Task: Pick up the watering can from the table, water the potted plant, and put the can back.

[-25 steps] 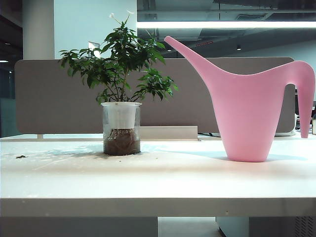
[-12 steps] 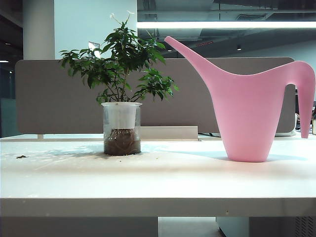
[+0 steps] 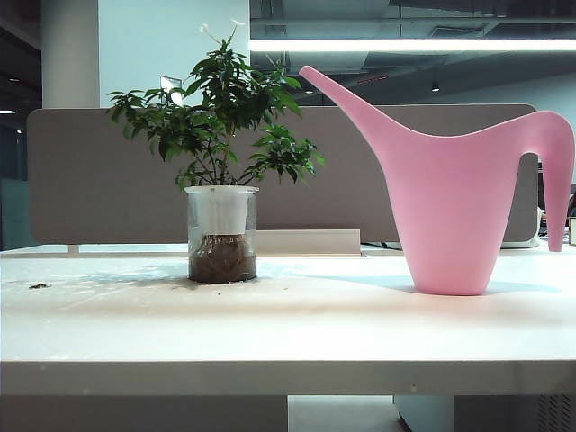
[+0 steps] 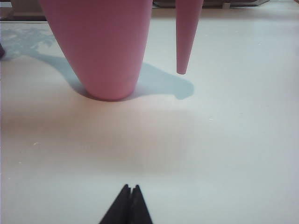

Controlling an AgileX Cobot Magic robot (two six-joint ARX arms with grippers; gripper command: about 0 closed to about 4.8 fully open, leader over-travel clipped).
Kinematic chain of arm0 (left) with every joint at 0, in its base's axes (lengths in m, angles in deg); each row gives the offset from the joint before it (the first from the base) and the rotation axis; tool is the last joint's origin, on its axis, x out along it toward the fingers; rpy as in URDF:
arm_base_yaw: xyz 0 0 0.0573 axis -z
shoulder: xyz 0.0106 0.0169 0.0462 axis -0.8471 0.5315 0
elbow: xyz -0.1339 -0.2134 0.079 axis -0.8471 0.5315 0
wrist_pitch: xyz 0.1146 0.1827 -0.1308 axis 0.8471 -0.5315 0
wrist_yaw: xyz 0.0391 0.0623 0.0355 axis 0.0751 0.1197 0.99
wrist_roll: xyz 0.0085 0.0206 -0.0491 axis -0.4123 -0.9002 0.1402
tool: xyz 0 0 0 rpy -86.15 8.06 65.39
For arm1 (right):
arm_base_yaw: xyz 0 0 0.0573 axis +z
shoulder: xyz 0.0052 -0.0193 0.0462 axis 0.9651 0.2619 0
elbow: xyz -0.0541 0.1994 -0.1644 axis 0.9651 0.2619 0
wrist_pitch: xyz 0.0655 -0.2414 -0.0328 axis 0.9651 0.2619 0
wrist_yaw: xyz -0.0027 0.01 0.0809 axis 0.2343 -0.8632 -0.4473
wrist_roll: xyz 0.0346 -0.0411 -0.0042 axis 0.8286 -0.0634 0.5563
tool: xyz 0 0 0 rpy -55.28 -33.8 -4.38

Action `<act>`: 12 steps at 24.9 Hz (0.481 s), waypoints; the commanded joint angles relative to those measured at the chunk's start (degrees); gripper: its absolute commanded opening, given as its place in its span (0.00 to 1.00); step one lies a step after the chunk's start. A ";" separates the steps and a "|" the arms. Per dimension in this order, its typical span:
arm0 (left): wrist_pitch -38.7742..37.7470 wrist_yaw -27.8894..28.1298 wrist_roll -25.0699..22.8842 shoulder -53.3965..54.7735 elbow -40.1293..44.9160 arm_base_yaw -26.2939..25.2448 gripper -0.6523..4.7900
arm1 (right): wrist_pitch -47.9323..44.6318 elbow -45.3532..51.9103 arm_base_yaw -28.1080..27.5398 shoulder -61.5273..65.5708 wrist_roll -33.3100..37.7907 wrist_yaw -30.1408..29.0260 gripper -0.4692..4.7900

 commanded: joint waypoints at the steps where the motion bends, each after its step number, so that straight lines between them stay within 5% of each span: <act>1: 0.37 -0.15 -0.24 -0.02 -0.15 -0.15 0.11 | 0.24 0.02 0.07 -0.09 -0.24 0.50 0.09; 12: 0.00 -0.13 0.63 -0.04 -0.15 -0.15 0.11 | -3.43 -1.90 0.11 -0.09 12.11 -1.75 0.09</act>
